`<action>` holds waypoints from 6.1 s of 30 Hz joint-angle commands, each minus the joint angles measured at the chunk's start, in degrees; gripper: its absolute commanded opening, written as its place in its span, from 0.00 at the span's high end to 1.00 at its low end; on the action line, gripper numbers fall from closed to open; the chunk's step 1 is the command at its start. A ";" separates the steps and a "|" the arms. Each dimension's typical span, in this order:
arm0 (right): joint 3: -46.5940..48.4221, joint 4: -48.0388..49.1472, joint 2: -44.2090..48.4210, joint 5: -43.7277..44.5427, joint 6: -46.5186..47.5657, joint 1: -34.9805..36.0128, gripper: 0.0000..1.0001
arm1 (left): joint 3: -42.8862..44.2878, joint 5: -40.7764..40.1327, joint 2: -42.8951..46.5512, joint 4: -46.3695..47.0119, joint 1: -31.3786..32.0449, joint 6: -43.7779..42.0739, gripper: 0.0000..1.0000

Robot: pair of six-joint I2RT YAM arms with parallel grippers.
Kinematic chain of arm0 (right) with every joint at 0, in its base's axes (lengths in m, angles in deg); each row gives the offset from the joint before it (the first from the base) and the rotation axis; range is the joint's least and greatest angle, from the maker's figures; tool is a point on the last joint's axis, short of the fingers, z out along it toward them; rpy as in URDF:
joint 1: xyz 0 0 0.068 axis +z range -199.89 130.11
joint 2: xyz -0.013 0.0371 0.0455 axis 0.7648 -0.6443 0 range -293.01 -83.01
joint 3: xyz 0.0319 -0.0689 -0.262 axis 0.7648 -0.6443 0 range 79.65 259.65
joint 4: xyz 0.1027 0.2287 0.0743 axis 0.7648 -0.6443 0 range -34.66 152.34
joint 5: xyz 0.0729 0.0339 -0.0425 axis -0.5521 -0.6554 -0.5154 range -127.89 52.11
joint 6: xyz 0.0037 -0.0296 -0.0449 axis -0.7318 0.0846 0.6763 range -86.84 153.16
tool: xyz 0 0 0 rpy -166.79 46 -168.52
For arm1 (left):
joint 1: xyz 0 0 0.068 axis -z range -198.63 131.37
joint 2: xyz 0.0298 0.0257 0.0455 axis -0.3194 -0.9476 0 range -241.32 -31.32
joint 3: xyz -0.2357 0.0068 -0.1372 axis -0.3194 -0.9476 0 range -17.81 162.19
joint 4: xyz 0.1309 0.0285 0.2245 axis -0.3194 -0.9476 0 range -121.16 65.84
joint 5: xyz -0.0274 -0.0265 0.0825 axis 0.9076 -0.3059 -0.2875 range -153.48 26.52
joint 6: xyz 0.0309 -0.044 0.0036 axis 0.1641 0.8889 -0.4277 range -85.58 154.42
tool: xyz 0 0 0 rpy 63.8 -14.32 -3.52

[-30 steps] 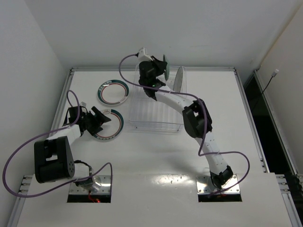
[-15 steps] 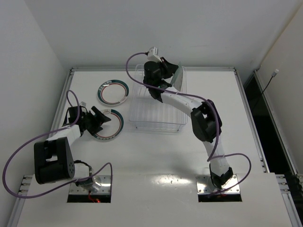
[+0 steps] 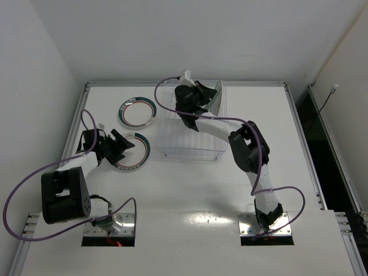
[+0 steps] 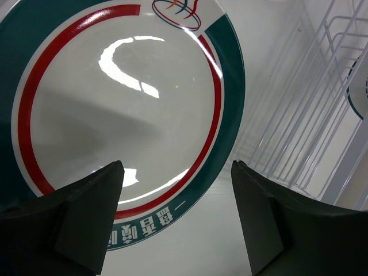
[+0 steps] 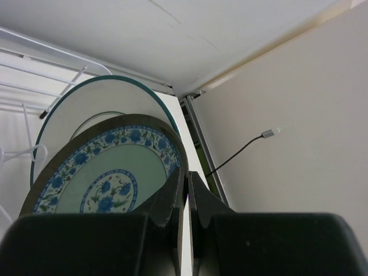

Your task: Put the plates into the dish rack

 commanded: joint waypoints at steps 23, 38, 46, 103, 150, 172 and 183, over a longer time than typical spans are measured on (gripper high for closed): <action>5.88 -7.55 4.46 -12.17 -5.02 0.04 1.00 | 0.36 0.74 1.03 0.72 0.19 -0.14 0.27; 2.89 -5.97 7.62 -14.89 -0.55 -1.02 1.00 | 0.36 0.74 1.03 0.72 0.19 -0.14 0.27; -1.41 -4.21 10.17 -16.47 1.22 -1.55 1.00 | 0.36 0.74 1.03 0.72 0.19 -0.14 0.27; -8.45 -2.10 13.16 -23.24 9.22 -3.74 1.00 | 0.36 0.21 0.50 0.72 0.19 -0.14 0.27; 3.41 -27.21 0.24 -19.99 -14.65 -2.69 0.88 | 0.36 0.21 -0.02 1.24 0.19 -0.14 0.27; -9.81 -45.62 32.13 -50.82 -56.77 8.12 0.25 | 7.22 -28.45 18.43 -23.02 -2.44 2.84 0.19; -13.98 -44.82 39.43 -56.02 -60.04 7.60 0.25 | -1.03 -19.48 19.05 -24.33 -10.53 5.92 0.19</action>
